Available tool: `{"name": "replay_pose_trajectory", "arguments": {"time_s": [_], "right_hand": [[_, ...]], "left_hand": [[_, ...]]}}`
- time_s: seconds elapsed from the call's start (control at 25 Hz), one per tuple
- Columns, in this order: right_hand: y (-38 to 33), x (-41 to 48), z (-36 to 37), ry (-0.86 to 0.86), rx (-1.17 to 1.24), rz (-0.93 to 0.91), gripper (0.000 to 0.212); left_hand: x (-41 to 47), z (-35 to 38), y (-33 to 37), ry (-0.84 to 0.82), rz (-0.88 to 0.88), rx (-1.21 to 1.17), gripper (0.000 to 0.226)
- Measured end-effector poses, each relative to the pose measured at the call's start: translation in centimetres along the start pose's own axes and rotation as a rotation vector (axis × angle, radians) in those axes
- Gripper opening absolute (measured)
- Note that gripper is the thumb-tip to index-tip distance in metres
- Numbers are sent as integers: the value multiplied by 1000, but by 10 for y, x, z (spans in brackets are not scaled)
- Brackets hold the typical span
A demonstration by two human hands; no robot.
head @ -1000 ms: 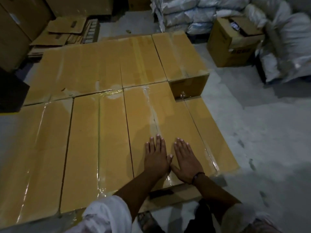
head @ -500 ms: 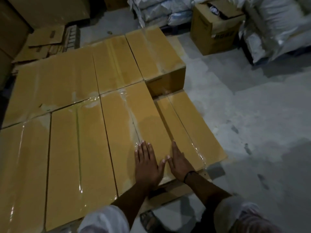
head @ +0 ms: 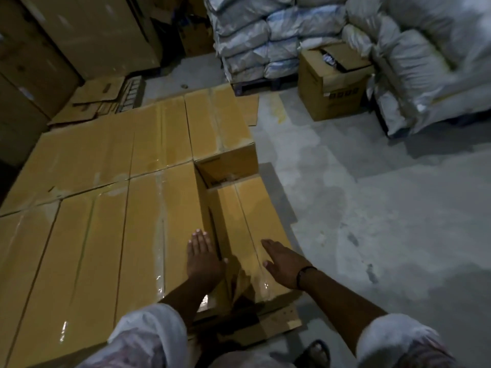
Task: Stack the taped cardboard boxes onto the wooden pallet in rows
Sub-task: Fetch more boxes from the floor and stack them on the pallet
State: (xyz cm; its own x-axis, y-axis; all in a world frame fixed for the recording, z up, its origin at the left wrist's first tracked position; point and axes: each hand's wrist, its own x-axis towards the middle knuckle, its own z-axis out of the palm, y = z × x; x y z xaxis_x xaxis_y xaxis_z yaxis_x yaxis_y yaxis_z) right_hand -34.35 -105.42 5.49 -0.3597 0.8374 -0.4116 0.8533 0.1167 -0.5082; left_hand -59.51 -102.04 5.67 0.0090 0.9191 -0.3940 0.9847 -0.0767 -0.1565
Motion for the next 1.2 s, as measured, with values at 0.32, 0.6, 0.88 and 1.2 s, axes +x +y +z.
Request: {"name": "replay_pose_trajectory", "arguments": {"time_s": [0.32,0.6,0.88,1.2], "right_hand": [[56,4,-107,74,-145,11,69],[79,79,-210,218,-305,-162,73],[172,210,-331,93,-371,-190,75],[232,360,-459,193,-50,-173,74]], "left_hand": [[65,-44,52,31,-50,-121,108],[153,-114,118,136,-93,-259,102],[280,-180,179,186,-236,-488,94],[422,-277,231,207,-280,-582,94]]}}
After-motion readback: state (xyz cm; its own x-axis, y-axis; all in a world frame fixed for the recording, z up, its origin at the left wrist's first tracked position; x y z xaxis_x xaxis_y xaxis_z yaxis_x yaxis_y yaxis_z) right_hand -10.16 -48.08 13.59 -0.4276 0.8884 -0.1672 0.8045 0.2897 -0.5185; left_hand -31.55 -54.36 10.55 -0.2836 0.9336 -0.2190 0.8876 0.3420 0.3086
